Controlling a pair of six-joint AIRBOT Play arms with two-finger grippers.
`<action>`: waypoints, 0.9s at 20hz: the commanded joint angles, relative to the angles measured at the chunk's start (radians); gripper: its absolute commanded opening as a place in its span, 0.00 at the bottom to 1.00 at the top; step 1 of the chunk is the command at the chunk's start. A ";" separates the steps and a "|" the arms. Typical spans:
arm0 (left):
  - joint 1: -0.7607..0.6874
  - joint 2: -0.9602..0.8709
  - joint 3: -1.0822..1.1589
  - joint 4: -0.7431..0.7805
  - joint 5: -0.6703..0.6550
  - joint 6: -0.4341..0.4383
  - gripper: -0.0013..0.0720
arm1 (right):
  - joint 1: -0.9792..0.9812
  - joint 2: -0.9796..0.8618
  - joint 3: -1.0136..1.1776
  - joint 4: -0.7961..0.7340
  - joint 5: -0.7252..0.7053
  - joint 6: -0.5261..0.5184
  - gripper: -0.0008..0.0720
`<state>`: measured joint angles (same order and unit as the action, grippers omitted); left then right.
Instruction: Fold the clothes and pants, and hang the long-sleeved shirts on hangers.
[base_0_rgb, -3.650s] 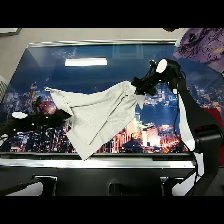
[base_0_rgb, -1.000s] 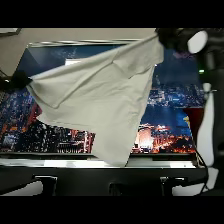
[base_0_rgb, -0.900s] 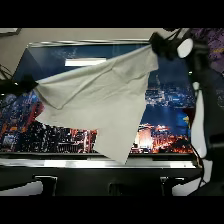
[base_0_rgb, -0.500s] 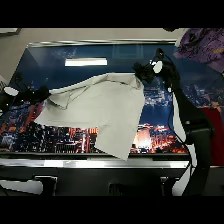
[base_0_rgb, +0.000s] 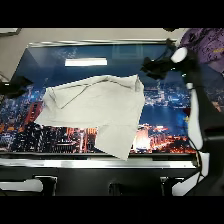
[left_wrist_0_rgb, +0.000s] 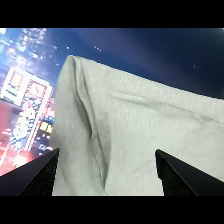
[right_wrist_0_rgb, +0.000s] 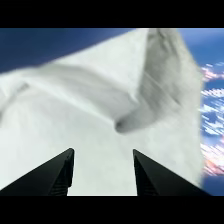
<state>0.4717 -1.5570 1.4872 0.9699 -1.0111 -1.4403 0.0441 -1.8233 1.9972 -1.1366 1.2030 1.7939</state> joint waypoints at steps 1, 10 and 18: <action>0.139 0.075 0.021 0.000 -0.136 0.001 0.99 | -0.116 0.131 -0.064 0.004 0.331 -0.338 0.56; 0.200 0.147 -0.197 0.000 -0.153 0.001 0.99 | -0.195 0.451 -1.014 0.265 0.056 -0.514 0.58; 0.198 0.142 -0.201 0.000 -0.152 0.001 0.99 | -0.028 0.421 -1.197 0.329 -0.136 -0.509 0.59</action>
<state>0.6685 -1.4158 1.2896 0.9695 -1.1606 -1.4395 -0.0364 -1.3857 0.8501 -0.8482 1.1355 1.2884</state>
